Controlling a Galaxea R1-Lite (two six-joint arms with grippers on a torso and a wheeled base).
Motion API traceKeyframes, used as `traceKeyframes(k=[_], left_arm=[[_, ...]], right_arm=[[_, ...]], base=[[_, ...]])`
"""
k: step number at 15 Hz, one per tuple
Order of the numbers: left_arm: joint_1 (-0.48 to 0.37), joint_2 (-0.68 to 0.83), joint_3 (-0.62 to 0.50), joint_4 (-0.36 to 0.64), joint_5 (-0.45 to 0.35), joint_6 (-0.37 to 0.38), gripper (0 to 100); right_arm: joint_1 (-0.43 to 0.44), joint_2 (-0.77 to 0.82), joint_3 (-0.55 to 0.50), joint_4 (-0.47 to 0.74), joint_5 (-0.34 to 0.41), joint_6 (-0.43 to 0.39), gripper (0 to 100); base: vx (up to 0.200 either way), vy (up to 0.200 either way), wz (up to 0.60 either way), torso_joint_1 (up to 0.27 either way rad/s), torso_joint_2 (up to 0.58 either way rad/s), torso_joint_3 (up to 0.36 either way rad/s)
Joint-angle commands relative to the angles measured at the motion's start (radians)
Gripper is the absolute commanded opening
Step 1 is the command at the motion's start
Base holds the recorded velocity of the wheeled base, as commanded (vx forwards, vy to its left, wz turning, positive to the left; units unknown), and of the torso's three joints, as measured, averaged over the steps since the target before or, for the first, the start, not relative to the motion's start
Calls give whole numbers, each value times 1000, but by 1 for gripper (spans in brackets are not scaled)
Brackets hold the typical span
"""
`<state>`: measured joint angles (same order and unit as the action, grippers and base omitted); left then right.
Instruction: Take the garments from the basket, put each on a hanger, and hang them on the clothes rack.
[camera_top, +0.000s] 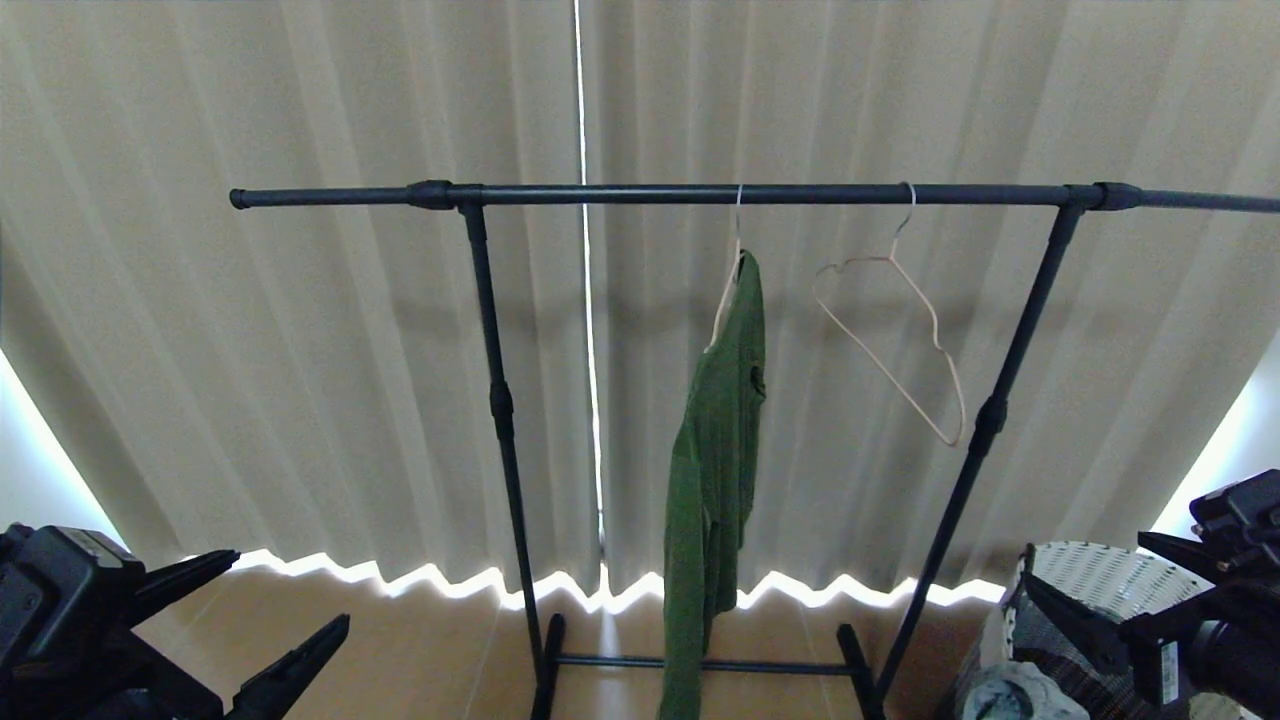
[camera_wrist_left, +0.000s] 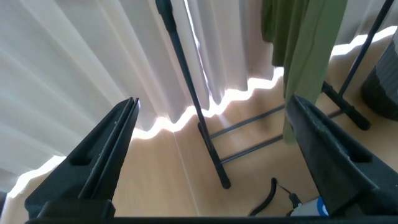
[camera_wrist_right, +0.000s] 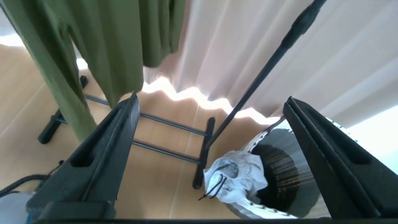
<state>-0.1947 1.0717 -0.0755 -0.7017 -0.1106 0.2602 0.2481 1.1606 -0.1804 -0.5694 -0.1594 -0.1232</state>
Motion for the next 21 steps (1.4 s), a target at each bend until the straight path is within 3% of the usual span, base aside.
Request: traceKeyframes(k=[1, 14, 21], left_arm=[[0, 1, -3, -1, 0, 1, 100], [0, -16, 2, -1, 0, 4, 100], [0, -16, 2, -1, 0, 4, 100]], right_arm=[[0, 2, -1, -1, 0, -1, 100], [-1, 4, 10, -4, 0, -1, 100], [-1, 2, 19, -9, 7, 7, 100]], base=[[0, 0, 0, -203, 486, 286], [0, 0, 0, -164, 468, 307], [0, 0, 0, -55, 305, 242]])
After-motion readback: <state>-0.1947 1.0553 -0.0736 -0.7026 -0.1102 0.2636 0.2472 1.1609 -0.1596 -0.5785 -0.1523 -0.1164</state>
